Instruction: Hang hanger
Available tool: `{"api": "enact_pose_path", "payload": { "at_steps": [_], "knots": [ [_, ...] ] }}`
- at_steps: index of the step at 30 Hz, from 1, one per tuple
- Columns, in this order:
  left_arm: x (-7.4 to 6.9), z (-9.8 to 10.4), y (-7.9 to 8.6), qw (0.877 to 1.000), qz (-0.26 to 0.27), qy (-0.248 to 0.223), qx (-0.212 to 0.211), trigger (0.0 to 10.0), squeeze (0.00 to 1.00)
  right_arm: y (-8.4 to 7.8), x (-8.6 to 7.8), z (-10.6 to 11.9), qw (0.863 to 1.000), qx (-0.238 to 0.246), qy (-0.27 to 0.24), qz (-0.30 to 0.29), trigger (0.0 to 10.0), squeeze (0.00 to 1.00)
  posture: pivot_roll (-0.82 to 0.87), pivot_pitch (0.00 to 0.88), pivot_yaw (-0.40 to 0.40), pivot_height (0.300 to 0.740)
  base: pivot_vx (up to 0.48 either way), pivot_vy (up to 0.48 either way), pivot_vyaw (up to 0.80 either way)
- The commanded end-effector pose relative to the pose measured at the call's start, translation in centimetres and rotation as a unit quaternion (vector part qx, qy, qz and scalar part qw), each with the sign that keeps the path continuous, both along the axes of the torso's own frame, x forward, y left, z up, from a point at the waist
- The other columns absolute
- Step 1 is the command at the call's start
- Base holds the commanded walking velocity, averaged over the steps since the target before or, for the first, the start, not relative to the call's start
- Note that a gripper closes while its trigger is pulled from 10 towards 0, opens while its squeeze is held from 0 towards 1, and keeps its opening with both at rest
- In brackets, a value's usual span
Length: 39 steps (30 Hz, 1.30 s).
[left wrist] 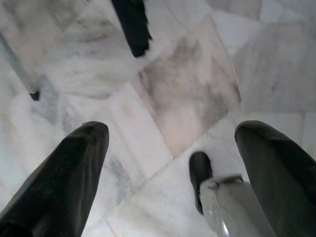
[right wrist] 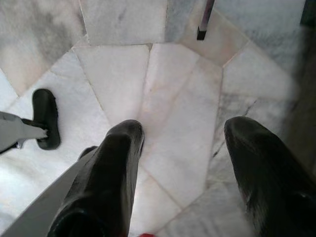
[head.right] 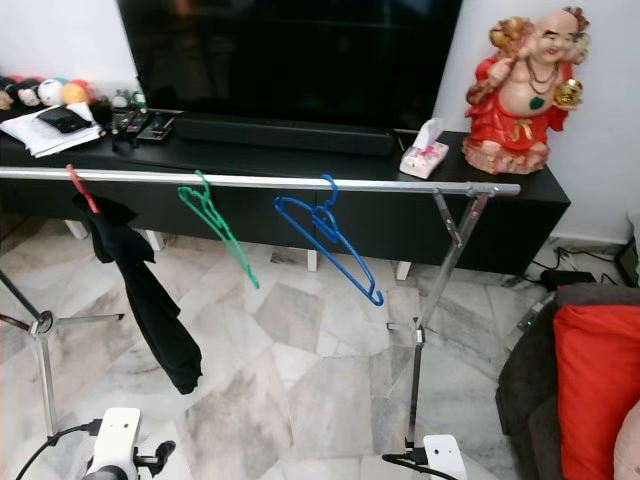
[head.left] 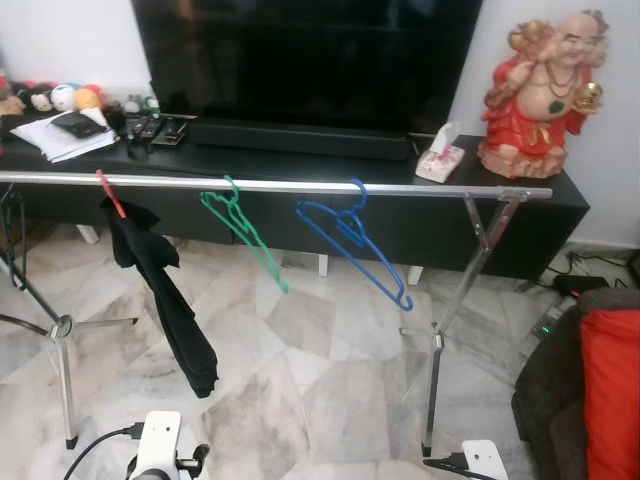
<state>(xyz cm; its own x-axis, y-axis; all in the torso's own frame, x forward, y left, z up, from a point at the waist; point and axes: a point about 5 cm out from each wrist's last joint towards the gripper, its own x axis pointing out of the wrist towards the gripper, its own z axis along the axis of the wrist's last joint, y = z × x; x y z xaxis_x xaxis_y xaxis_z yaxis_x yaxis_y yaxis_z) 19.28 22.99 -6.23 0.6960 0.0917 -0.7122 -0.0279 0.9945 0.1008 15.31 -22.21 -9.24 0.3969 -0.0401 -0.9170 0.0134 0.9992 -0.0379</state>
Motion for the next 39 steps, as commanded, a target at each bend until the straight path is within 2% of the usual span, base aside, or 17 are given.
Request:
{"api": "enact_pose_path", "payload": {
  "at_steps": [1, 8, 11, 15, 22, 23, 25, 27, 30, 35, 36, 39],
  "knots": [
    [-0.2, -0.4, 0.2, 1.000, -0.012, 0.019, 0.005, 10.0, 0.00, 0.3, 0.0, -0.1, 0.999, 0.008, -0.008, -0.031, 10.0, 0.00, -0.08, 0.000, 0.042, 0.740, 0.000, 0.000, 0.00],
    [0.9, -0.4, -0.9, 0.999, -0.027, 0.025, 0.001, 10.0, 0.00, 0.6, 0.1, -0.1, 0.993, 0.026, -0.026, -0.108, 10.0, 0.00, -0.16, 0.000, 0.094, 0.740, 0.000, 0.000, 0.00],
    [1.0, -0.4, -1.5, 0.999, -0.027, 0.028, -0.003, 10.0, 0.00, 0.1, 0.1, 0.0, 0.994, 0.022, -0.027, -0.106, 10.0, 0.00, -0.17, 0.000, 0.091, 0.740, 0.000, 0.000, 0.00],
    [1.2, -0.5, -1.8, 0.999, -0.017, 0.030, -0.003, 10.0, 0.00, -0.5, 0.2, 0.2, 0.996, 0.013, -0.027, -0.085, 10.0, 0.00, -0.14, 0.000, 0.036, 0.740, 0.000, 0.000, 0.00],
    [0.0, -1.2, -1.6, 0.999, 0.005, 0.047, -0.012, 10.0, 0.00, -1.4, 0.2, 0.4, 0.997, 0.007, -0.030, -0.077, 10.0, 0.00, -0.09, 0.000, -0.008, 0.740, 0.000, 0.000, 0.00],
    [-0.2, -1.2, -1.5, 0.999, 0.003, 0.049, -0.011, 10.0, 0.00, -1.1, 0.3, 0.4, 0.997, 0.008, -0.031, -0.075, 10.0, 0.00, -0.09, 0.000, -0.008, 0.740, 0.000, 0.000, 0.00],
    [-0.7, -1.4, -1.1, 0.998, 0.011, 0.054, -0.012, 10.0, 0.00, 1.1, 0.3, -0.1, 0.997, 0.019, -0.033, -0.060, 10.0, 0.00, -0.08, 0.000, -0.021, 0.740, 0.000, 0.000, 0.00],
    [-0.7, -1.4, -1.0, 0.998, 0.011, 0.055, -0.011, 10.0, 0.00, 1.3, 0.4, -0.1, 0.998, 0.020, -0.033, -0.058, 10.0, 0.00, -0.08, 0.000, -0.020, 0.740, 0.000, 0.000, 0.00],
    [-1.1, -1.6, -0.8, 0.998, 0.015, 0.061, -0.010, 10.0, 0.00, 1.4, -0.6, -0.5, 0.999, 0.017, -0.022, -0.044, 10.0, 0.00, -0.08, 0.000, -0.007, 0.740, 0.000, 0.000, 0.00],
    [-0.8, -1.3, -0.5, 0.998, 0.010, 0.061, -0.010, 10.0, 0.00, 0.0, -2.2, -0.7, 0.999, 0.005, -0.009, -0.052, 10.0, 0.00, -0.11, 0.000, 0.012, 0.740, 0.000, 0.000, 0.00],
    [-0.5, -1.2, -0.4, 0.998, 0.013, 0.060, -0.011, 10.0, 0.00, -1.1, -2.7, -0.7, 0.998, -0.001, -0.013, -0.064, 10.0, 0.00, -0.13, 0.000, 0.013, 0.740, 0.000, 0.000, 0.00],
    [-0.1, -1.0, -0.6, 0.999, 0.011, 0.051, -0.012, 10.0, 0.00, -1.8, -3.1, -0.6, 0.997, -0.004, -0.016, -0.074, 10.0, 0.00, -0.12, 0.000, 0.015, 0.740, 0.000, 0.000, 0.00]
  ]
}}
